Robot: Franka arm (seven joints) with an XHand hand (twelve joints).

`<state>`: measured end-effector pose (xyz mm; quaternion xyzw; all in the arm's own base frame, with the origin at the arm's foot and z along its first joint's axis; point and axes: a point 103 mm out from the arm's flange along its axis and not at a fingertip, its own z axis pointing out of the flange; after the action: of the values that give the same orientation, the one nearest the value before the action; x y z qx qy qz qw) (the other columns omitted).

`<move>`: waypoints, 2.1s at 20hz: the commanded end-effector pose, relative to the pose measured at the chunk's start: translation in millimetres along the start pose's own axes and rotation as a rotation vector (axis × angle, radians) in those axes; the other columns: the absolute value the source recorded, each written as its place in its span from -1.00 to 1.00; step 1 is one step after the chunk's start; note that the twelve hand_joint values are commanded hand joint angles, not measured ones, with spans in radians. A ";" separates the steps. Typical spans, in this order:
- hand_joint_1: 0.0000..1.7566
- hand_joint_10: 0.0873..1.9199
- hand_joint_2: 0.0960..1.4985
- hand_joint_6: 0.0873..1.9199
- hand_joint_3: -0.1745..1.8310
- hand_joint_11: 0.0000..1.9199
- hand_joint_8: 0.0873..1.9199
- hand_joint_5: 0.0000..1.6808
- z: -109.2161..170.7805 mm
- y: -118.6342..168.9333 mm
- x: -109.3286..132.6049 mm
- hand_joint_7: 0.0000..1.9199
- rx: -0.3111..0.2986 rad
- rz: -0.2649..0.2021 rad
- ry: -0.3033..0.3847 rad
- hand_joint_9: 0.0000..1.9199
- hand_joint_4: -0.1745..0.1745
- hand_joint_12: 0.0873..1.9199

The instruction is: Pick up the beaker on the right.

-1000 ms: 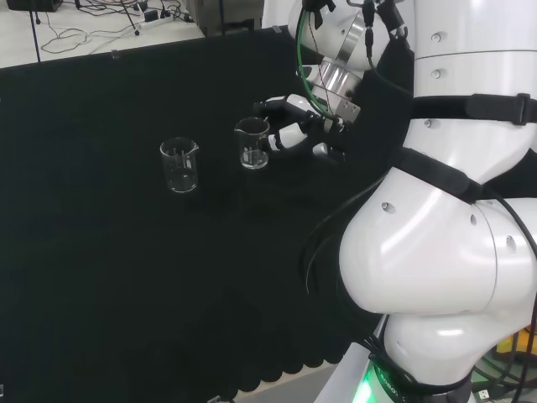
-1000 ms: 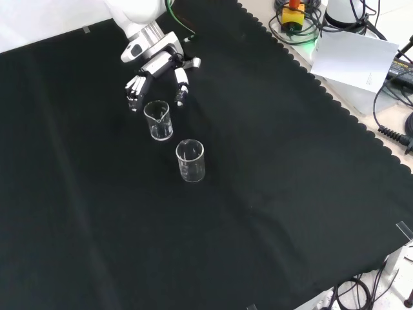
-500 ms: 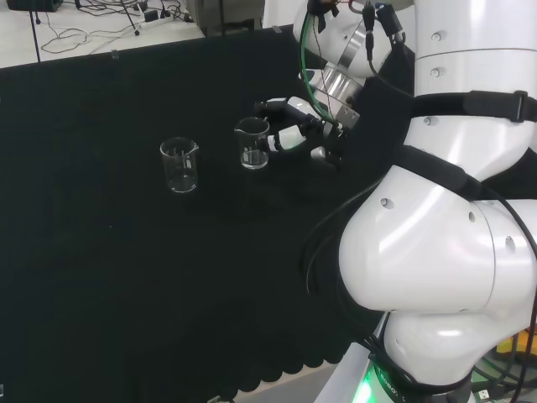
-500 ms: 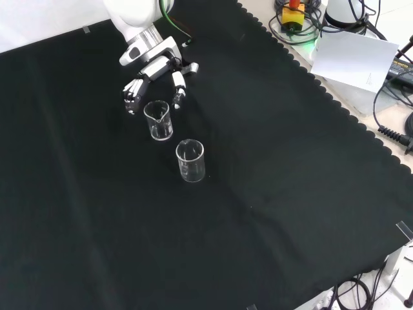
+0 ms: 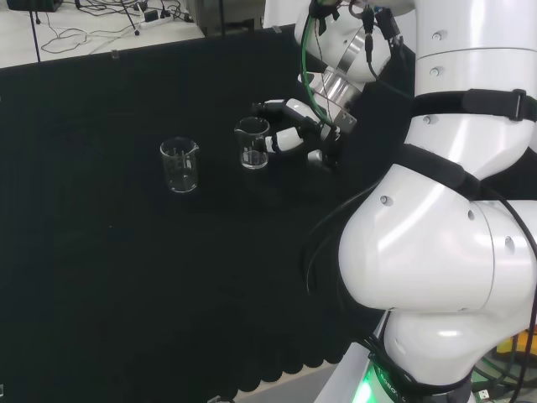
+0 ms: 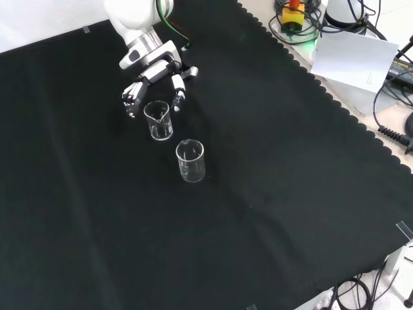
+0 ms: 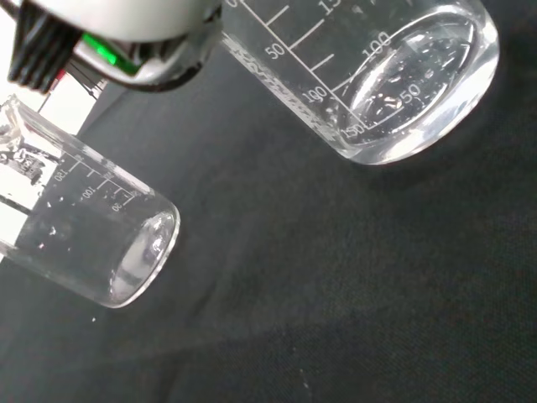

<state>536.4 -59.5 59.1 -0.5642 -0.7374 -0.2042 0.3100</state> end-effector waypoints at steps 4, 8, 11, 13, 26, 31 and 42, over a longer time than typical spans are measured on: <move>0.05 -0.44 -0.44 -1.00 -0.18 -1.00 -0.41 -0.39 6.9 1.6 -1.8 -0.63 -0.035 -0.014 0.030 -0.53 -0.15 0.41; 0.05 -0.44 -0.44 -1.00 -0.18 -0.99 -0.41 -0.38 11.9 3.0 -4.6 -0.62 -0.034 -0.013 0.039 -0.52 -0.16 0.41; 0.06 -0.44 -0.44 -1.00 -0.18 -0.99 -0.40 -0.36 15.6 3.9 -7.0 -0.62 -0.035 -0.010 0.050 -0.51 -0.16 0.41; 0.06 -0.45 -0.44 -1.00 -0.18 -0.99 -0.40 -0.36 16.5 4.8 -7.6 -0.61 -0.043 -0.011 0.056 -0.51 -0.16 0.41; 0.06 -0.45 -0.44 -1.00 -0.18 -0.96 -0.40 -0.36 20.9 11.3 -0.5 -0.59 -0.062 -0.026 0.089 -0.48 -0.16 0.40; 0.06 -0.46 -0.43 -1.00 -0.18 -0.95 -0.39 -0.36 22.4 13.1 0.3 -0.58 -0.072 -0.027 0.111 -0.46 -0.16 0.40; 0.06 -0.45 -0.43 -1.00 -0.18 -0.93 -0.38 -0.33 27.8 16.5 3.3 -0.55 -0.077 -0.023 0.127 -0.41 -0.17 0.40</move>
<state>545.4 -33.7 41.4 -0.5502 -0.7173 -0.2703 0.3312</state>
